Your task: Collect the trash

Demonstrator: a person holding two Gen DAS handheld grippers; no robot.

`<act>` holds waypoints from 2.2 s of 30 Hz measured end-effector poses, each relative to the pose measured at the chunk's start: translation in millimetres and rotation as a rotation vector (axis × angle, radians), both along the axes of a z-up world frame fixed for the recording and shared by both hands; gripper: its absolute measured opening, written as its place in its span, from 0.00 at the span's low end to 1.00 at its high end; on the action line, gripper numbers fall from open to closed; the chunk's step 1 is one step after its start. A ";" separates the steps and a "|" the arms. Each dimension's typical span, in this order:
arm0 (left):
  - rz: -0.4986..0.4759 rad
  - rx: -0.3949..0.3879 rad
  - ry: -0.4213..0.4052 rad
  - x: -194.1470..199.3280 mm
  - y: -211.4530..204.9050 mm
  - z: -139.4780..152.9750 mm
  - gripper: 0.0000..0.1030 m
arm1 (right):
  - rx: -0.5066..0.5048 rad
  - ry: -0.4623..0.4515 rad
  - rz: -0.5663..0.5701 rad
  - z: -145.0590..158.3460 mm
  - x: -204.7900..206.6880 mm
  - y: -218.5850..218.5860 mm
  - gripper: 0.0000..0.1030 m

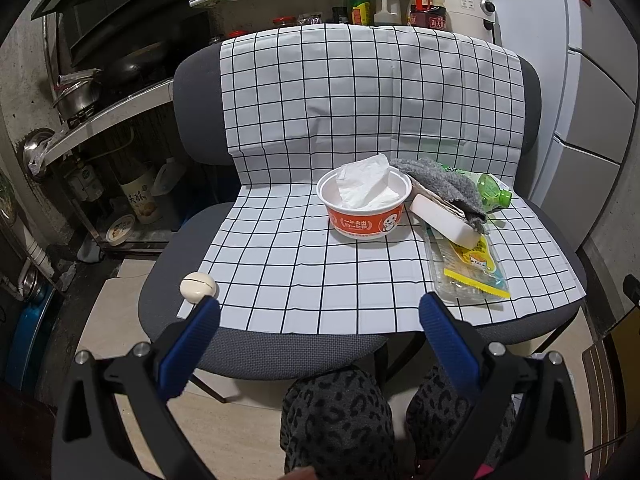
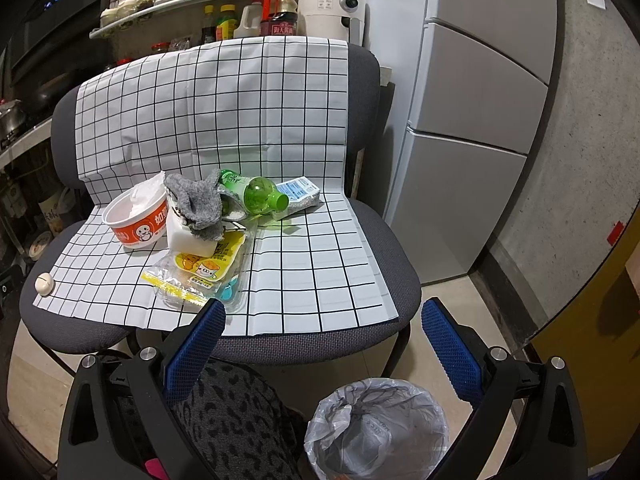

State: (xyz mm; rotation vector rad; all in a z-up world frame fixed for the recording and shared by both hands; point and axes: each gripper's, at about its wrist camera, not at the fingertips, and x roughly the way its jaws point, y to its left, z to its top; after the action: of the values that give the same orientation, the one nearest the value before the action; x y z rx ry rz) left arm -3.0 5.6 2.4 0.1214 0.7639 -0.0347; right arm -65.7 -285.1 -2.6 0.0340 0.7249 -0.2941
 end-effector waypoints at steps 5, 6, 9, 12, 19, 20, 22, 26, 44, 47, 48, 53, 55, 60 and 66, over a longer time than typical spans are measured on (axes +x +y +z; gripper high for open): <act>0.001 -0.001 -0.001 -0.6 0.6 0.2 0.94 | 0.000 0.000 0.000 -2.1 -1.1 -3.0 0.94; 0.001 0.000 -0.002 -0.7 0.7 0.3 0.94 | 0.000 0.000 0.000 -2.6 -1.5 -3.7 0.94; -0.001 -0.001 -0.002 -0.7 1.2 0.6 0.94 | -0.001 0.000 -0.001 -3.0 -1.5 -3.6 0.94; 0.001 -0.002 -0.001 -0.5 1.9 0.9 0.94 | -0.001 0.000 0.000 -3.2 -2.0 -4.0 0.94; 0.006 -0.003 0.000 -0.8 1.9 2.0 0.94 | -0.001 0.001 0.001 -3.0 -1.6 -2.7 0.94; 0.006 -0.003 0.000 -0.9 2.1 2.2 0.94 | -0.001 0.001 0.000 -2.8 -1.5 -2.4 0.94; 0.006 -0.003 0.000 -1.1 2.2 2.2 0.94 | 0.000 0.001 0.000 -4.3 -2.5 -4.0 0.94; 0.007 -0.004 0.001 -0.8 2.4 1.9 0.94 | -0.001 0.001 -0.001 -4.2 -2.3 -3.1 0.94; 0.006 -0.004 0.001 -0.7 2.4 2.2 0.94 | -0.002 0.003 0.000 -3.5 -1.5 -0.7 0.94; 0.006 -0.004 0.001 -0.8 2.3 2.0 0.94 | -0.002 0.003 -0.001 -2.1 -0.3 1.2 0.94; 0.007 -0.005 0.002 -0.8 2.5 2.0 0.94 | -0.002 0.005 -0.001 -3.5 -0.6 0.0 0.94; 0.008 -0.009 0.010 0.8 4.6 -0.1 0.94 | -0.004 0.006 0.000 -5.2 0.2 -0.6 0.94; 0.010 -0.010 0.013 1.9 5.2 -1.4 0.94 | -0.004 0.007 0.000 -5.5 0.5 -1.6 0.94; 0.018 -0.006 0.028 9.0 5.5 -8.5 0.94 | 0.005 0.019 -0.002 -12.7 8.3 0.6 0.94; 0.025 -0.005 0.067 24.7 5.3 -25.5 0.94 | 0.028 0.001 0.040 -22.6 24.8 -2.8 0.94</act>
State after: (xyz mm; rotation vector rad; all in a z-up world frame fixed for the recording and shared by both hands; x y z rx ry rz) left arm 21.7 11.0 -23.2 0.1065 0.8326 -0.0171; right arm -40.9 -287.9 -25.3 0.0459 0.7299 -0.2458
